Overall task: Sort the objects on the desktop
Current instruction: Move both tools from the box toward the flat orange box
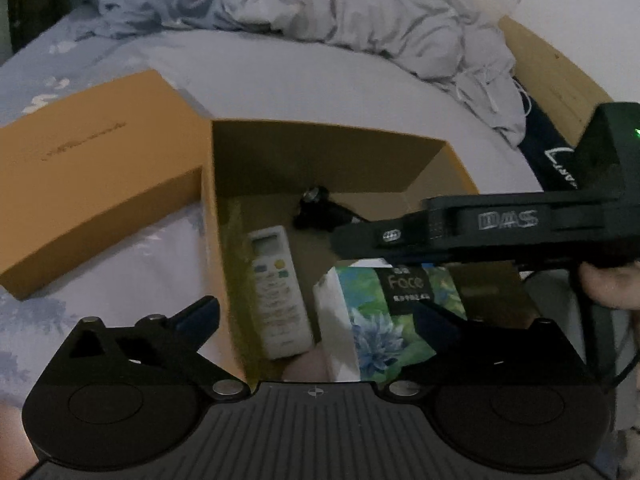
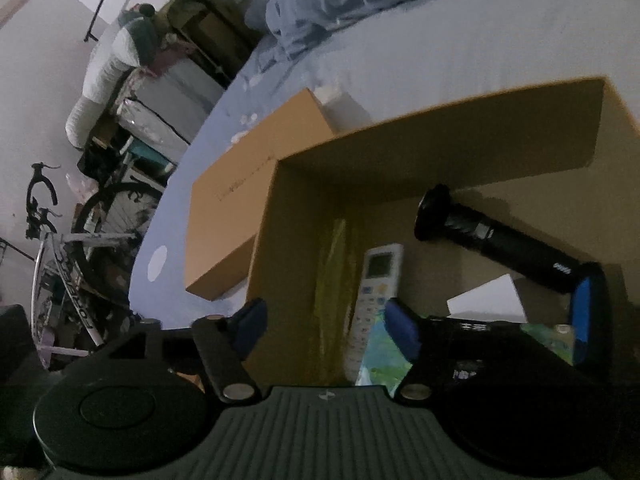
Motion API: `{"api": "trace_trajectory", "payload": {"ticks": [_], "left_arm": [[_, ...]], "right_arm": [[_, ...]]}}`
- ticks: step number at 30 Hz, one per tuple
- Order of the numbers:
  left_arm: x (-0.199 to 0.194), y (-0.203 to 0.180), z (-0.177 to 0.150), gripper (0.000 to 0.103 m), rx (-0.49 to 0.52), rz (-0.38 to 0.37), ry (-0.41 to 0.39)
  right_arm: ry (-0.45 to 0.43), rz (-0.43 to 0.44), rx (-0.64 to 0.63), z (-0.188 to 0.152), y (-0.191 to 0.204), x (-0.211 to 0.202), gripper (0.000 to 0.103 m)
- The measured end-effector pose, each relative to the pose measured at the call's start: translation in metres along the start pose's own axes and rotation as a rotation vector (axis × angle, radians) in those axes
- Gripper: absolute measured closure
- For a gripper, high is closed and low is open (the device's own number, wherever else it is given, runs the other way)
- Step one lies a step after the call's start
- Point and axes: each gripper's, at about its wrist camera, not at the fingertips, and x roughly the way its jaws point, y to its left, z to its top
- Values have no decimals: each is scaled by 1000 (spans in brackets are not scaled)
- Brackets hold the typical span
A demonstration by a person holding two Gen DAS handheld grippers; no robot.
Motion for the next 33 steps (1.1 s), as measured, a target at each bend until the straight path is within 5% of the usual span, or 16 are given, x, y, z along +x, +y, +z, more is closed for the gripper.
{"api": "trace_trajectory", "payload": {"ticks": [9,33], "left_arm": [[-43,36,-7,0,-111,-13,-91],[-188,139,33,0,-388,16,-464]], "right_arm": [[-50,51,-61,6,26,-31,0],[-157,154,-368,80,169,-68,0]]}}
